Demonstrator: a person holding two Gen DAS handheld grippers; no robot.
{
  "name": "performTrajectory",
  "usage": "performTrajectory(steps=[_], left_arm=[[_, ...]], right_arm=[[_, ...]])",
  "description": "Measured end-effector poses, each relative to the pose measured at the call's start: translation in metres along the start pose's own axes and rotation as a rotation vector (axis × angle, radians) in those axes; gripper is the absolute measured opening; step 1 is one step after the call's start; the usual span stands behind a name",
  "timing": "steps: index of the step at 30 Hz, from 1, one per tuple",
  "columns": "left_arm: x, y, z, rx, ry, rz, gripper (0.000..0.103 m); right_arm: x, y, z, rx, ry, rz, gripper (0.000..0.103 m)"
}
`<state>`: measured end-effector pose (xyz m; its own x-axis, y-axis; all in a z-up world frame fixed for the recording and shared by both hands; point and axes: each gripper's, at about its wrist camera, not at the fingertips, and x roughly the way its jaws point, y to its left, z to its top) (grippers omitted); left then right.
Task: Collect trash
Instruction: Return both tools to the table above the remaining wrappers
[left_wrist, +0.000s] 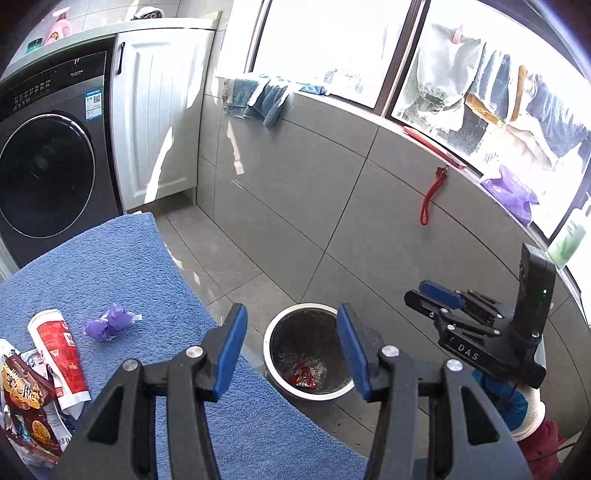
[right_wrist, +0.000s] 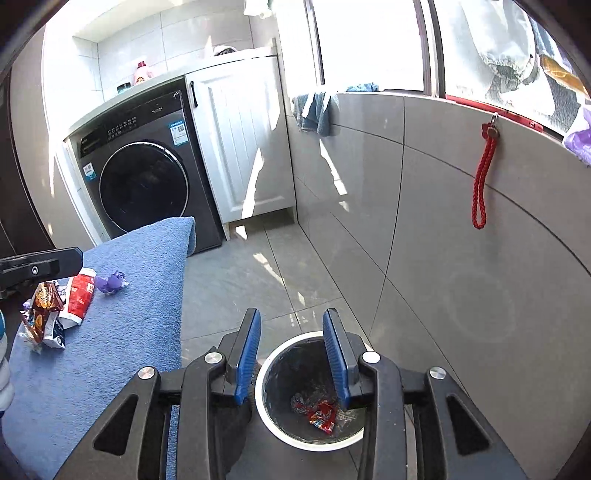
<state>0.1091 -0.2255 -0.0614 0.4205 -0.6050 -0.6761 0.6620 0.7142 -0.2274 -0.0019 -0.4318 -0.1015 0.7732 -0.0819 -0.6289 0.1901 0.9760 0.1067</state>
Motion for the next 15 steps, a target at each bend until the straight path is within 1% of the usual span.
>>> performTrajectory(steps=[3,4,6,7,11,13,15], left_arm=[[-0.04,0.021,-0.012,-0.015,-0.049,0.037,0.05],[-0.053,0.03,-0.017,-0.023,-0.064,0.046,0.051],[-0.08,0.047,-0.027,-0.048,-0.093,0.064,0.059],[-0.094,0.057,-0.033,-0.061,-0.112,0.076,0.061],[-0.144,0.096,-0.058,-0.095,-0.181,0.136,0.064],[-0.165,0.118,-0.071,-0.121,-0.209,0.168,0.064],[-0.184,0.143,-0.087,-0.156,-0.228,0.196,0.065]], right_arm=[[-0.02,0.029,0.016,-0.05,-0.052,0.021,0.036],[-0.026,0.04,0.02,-0.067,-0.065,0.029,0.038],[-0.037,0.06,0.027,-0.098,-0.088,0.044,0.04],[-0.042,0.07,0.03,-0.113,-0.099,0.051,0.041],[-0.058,0.108,0.043,-0.155,-0.133,0.091,0.045],[-0.064,0.124,0.046,-0.178,-0.139,0.101,0.047],[-0.064,0.142,0.05,-0.202,-0.139,0.111,0.047]])
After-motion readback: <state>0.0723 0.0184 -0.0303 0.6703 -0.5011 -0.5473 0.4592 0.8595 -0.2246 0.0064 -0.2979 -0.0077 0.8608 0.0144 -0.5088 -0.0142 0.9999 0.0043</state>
